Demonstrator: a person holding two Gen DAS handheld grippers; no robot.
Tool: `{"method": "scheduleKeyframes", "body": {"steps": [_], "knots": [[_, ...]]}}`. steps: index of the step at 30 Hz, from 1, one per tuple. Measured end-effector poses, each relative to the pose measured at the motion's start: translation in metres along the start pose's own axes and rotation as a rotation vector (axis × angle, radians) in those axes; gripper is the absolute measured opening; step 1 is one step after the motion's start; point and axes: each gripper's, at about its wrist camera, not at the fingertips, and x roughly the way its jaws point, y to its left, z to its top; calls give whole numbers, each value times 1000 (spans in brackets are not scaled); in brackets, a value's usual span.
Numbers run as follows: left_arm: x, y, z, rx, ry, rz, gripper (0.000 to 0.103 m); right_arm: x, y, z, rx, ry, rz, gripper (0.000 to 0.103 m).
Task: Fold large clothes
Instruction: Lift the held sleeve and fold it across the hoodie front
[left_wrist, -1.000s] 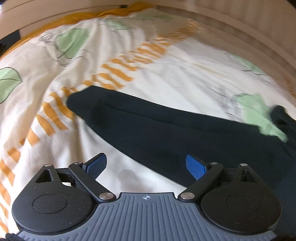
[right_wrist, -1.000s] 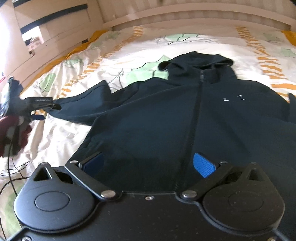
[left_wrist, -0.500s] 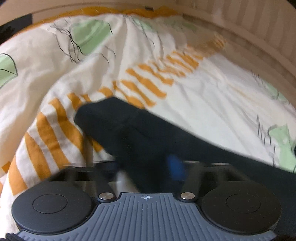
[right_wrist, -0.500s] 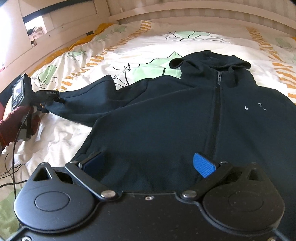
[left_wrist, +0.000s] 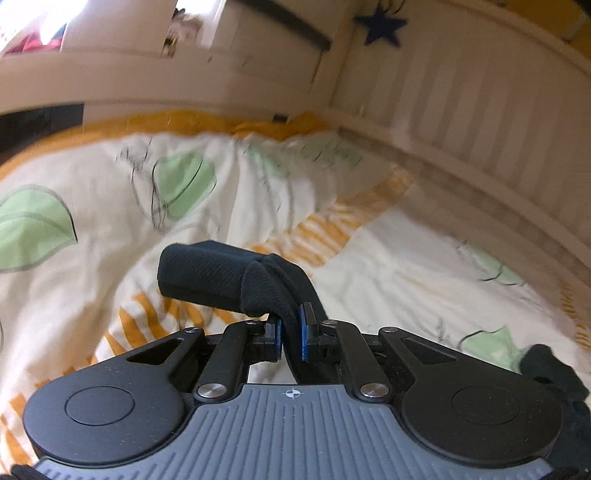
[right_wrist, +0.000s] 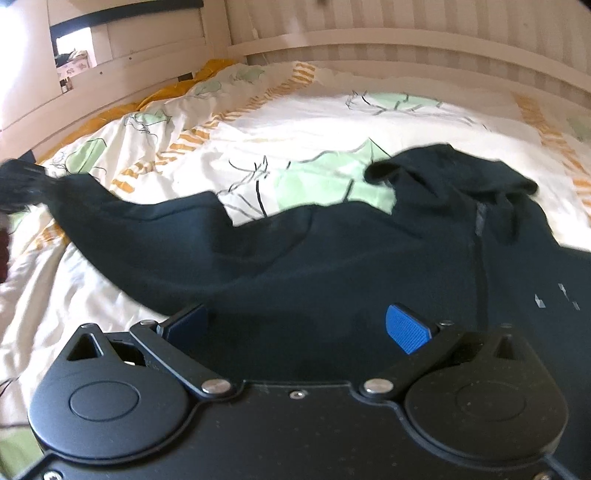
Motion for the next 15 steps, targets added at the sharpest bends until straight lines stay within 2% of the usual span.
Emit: {"method": "scheduleKeyframes", "body": {"steps": [4, 10, 15], "knots": [[-23, -9, 4, 24, -50, -39, 9, 29, 14, 8, -35, -1, -18, 102], [-47, -33, 7, 91, -95, -123, 9, 80, 30, -1, -73, 115, -74, 103], [-67, -65, 12, 159, -144, -198, 9, 83, 32, -3, -80, 100, -86, 103]]}}
